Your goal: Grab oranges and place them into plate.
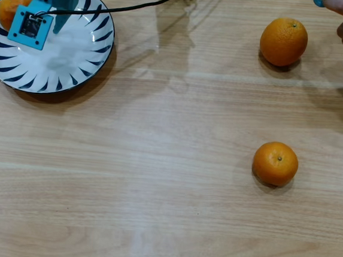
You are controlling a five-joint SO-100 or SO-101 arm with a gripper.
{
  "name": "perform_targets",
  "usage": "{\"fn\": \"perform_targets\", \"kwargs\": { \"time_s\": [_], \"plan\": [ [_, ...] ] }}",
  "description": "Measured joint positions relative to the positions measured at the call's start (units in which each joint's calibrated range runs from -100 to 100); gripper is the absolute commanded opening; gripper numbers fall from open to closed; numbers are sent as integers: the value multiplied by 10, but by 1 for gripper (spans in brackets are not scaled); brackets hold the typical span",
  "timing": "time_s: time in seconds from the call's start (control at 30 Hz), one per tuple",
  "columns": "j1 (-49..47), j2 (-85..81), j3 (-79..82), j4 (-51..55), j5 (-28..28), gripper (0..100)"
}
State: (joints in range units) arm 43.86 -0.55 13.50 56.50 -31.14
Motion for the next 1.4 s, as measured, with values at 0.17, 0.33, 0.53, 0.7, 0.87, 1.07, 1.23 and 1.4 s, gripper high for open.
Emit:
{"fn": "perform_targets", "kwargs": {
  "time_s": [0.17,0.33,0.53,0.7,0.87,1.07,1.23,1.4],
  "plan": [
    [-44,-26,0,32,-10,10],
    [-130,-147,-1,86,-21,2],
    [-285,-321,-1,160,-42,2],
    [-430,-475,7,234,-85,2],
    [-572,-604,48,305,-148,2],
    [-703,-668,104,332,-188,2],
    [-821,-663,164,332,-223,2],
    [-959,-584,230,332,-293,2]
  ]
}}
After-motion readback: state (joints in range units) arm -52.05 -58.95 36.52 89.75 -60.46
